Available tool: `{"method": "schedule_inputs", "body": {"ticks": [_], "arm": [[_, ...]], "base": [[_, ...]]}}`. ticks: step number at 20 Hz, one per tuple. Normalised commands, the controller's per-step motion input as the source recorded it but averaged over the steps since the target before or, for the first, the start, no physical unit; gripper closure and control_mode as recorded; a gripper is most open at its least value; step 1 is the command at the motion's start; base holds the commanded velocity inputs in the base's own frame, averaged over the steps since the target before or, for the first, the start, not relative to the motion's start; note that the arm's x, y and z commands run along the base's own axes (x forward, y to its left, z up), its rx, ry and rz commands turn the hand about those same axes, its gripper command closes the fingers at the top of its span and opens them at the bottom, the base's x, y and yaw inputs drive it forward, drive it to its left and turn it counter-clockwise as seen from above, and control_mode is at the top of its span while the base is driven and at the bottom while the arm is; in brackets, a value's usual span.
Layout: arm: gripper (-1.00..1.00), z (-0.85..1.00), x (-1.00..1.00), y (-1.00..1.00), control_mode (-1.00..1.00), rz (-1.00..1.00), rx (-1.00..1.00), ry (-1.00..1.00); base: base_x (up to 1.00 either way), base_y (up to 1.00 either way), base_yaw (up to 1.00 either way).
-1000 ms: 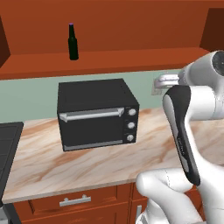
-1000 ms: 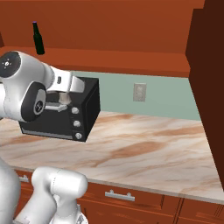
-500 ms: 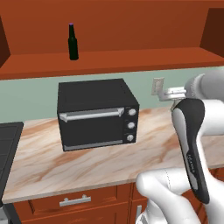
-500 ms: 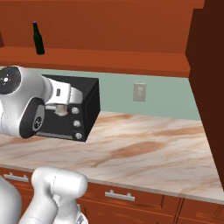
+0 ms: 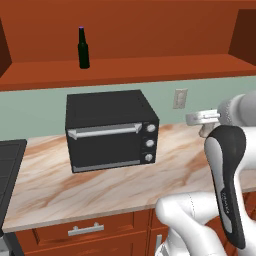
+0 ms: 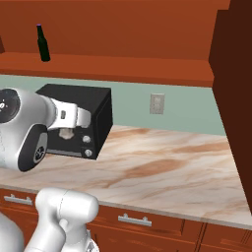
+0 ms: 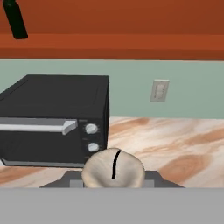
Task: Get the candle and the beer from the cabinet and move them to the dining counter.
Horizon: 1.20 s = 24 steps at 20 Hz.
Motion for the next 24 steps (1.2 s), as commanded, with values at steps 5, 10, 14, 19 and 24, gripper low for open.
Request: {"method": "schedule_inputs", "body": {"ticks": [5,10,14,19,24], "arm": [[1.00,0.00,-0.31,-0.06,-1.00,0.00,0.00,0.01],[1.00,0.00,-0.22,-0.07,-1.00,0.00,0.00,0.00],[1.00,0.00,-0.16,0.00,-1.00,0.00,0.00,0.01],[1.00,0.00,-0.04,0.01,-1.00,0.00,-0.01,0.01],[1.00,0.00,-0.02,0.00,-1.00,-0.01,0.00,0.00]], "base": [[0.00,0.00,0.00],[0.00,0.00,0.00],[0.00,0.00,0.00],[0.00,0.00,0.00],[0.00,0.00,0.00]]}}
